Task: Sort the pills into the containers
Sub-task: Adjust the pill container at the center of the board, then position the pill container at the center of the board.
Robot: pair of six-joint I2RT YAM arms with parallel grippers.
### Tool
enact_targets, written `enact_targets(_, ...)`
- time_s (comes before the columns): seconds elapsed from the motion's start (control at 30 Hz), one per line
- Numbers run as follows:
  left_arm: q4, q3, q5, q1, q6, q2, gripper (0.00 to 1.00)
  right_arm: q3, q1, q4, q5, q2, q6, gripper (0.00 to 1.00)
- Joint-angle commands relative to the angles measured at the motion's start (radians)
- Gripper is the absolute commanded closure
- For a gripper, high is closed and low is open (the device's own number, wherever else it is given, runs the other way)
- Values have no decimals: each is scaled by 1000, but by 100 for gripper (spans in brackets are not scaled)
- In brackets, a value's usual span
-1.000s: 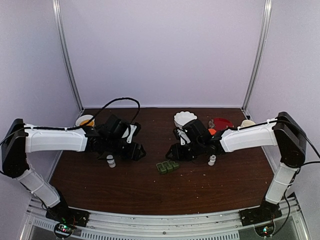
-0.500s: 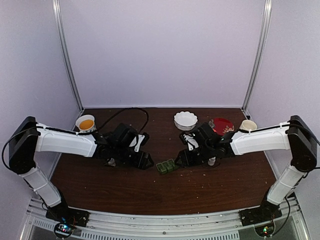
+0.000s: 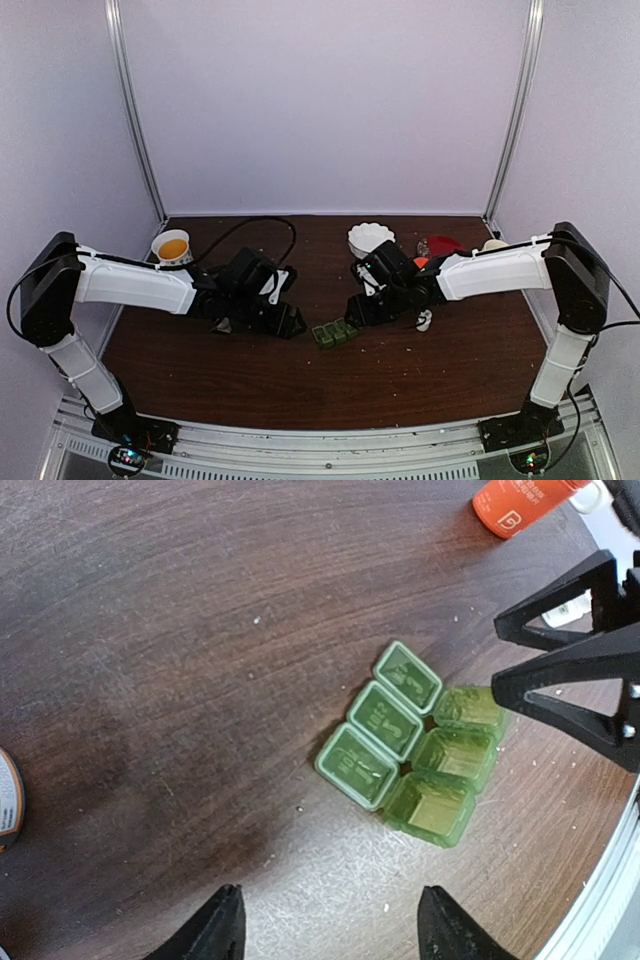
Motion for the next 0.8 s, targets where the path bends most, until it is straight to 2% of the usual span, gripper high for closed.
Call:
enact_targets(0.0, 14, 19, -28, 1, 14, 4, 38, 8, 1, -52, 91, 15, -34, 44)
enact_targets(0.33, 12, 35, -23, -6, 36, 25, 38, -153, 33, 5, 73, -61, -21, 48)
enact_targets(0.77, 56, 44, 49, -31, 56, 28, 38, -215, 43, 73, 30, -127, -33, 49)
